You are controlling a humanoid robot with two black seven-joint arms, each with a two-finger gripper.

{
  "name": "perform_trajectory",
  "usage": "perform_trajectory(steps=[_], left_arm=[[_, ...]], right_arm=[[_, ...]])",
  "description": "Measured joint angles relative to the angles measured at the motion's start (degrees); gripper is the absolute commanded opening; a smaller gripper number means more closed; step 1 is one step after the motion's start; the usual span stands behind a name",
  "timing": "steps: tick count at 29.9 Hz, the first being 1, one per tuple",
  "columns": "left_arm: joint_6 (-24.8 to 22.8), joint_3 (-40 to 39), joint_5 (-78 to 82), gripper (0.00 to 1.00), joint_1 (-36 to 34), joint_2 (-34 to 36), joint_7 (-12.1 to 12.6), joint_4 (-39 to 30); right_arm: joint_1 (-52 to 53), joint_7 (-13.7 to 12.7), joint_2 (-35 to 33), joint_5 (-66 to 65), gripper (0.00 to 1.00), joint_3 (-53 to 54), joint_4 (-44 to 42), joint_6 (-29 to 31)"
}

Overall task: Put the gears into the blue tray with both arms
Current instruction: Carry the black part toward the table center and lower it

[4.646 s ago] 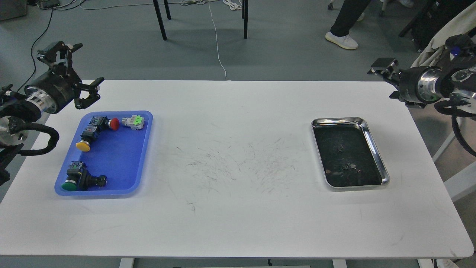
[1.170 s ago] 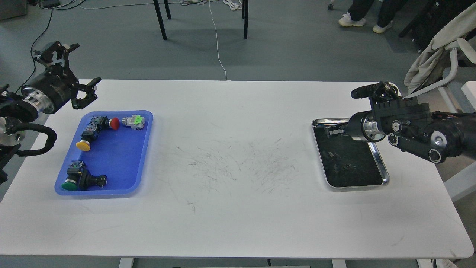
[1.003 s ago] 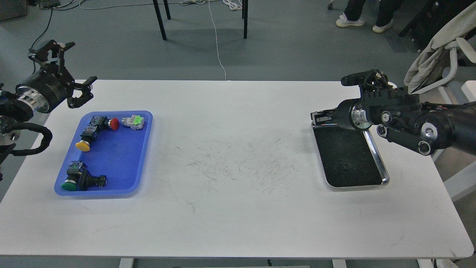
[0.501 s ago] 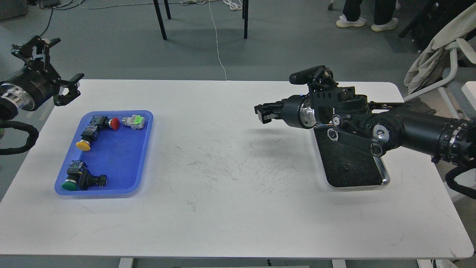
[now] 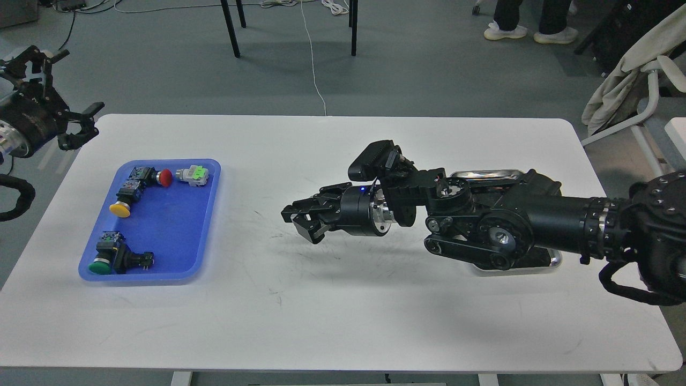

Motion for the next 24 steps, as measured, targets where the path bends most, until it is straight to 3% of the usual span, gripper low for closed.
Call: perform_trajectory(steps=[7, 24], left_arm=[[0.02, 0.00, 0.00, 0.99, 0.17, 1.55, 0.09, -1.22], [0.09, 0.07, -0.08, 0.99, 0.91, 6.24, 0.09, -4.50]], right_arm=[[-3.81, 0.95, 3.55, -3.88, 0.01, -0.18, -2.52, -0.62], [-7.29, 1.54, 3.88, -7.40, 0.01, -4.36, -7.64, -1.90]])
